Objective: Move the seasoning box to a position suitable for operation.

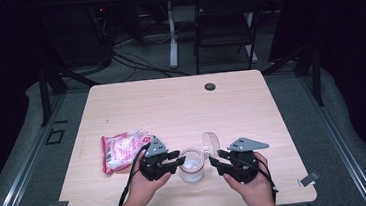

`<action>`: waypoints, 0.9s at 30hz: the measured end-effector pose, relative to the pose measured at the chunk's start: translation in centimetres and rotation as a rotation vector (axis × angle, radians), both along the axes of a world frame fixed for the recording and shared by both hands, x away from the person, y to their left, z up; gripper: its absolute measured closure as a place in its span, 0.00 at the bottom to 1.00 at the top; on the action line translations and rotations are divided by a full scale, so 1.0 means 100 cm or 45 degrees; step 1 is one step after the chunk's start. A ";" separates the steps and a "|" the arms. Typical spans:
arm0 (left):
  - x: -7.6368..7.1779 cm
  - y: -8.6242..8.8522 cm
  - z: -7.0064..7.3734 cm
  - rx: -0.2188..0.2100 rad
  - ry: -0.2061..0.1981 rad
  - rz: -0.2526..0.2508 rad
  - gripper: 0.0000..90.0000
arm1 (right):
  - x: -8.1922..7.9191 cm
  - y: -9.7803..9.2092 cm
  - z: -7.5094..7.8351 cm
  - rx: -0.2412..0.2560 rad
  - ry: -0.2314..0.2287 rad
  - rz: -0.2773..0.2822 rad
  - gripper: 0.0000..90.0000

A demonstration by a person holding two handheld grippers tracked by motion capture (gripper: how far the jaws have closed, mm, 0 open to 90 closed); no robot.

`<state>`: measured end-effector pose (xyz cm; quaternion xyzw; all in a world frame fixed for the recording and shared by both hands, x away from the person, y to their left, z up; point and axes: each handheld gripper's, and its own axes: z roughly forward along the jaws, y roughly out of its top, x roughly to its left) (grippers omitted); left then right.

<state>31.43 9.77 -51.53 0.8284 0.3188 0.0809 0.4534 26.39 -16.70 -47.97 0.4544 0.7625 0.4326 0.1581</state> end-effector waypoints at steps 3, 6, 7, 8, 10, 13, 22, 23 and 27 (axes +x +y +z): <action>0.000 0.000 0.000 0.000 0.001 0.000 0.74 | 0.001 0.005 -0.001 0.004 0.002 0.009 0.65; 0.000 0.000 0.000 -0.002 0.002 0.004 0.73 | 0.003 0.008 -0.001 -0.009 0.002 0.003 0.68; 0.000 0.001 0.001 -0.005 -0.008 0.004 0.71 | 0.004 0.008 -0.001 0.000 0.003 -0.005 0.69; -0.001 0.002 0.002 -0.016 -0.017 0.004 0.70 | 0.005 0.008 0.000 0.001 0.006 -0.008 0.69; -0.001 0.005 0.005 -0.036 -0.032 0.018 0.69 | 0.008 0.007 0.000 -0.002 -0.002 -0.027 0.72; -0.001 0.012 0.009 -0.054 -0.051 0.042 0.68 | 0.015 0.003 0.000 0.024 0.009 -0.034 0.74; -0.003 0.041 0.012 -0.052 -0.074 0.153 0.68 | 0.048 -0.011 0.003 0.106 0.055 -0.016 0.79; -0.004 0.044 0.012 -0.056 -0.073 0.173 0.68 | 0.052 -0.011 0.003 0.105 0.058 -0.010 0.80; -0.008 0.061 0.012 -0.058 -0.078 0.242 0.67 | 0.067 -0.013 0.005 0.085 0.051 0.002 0.80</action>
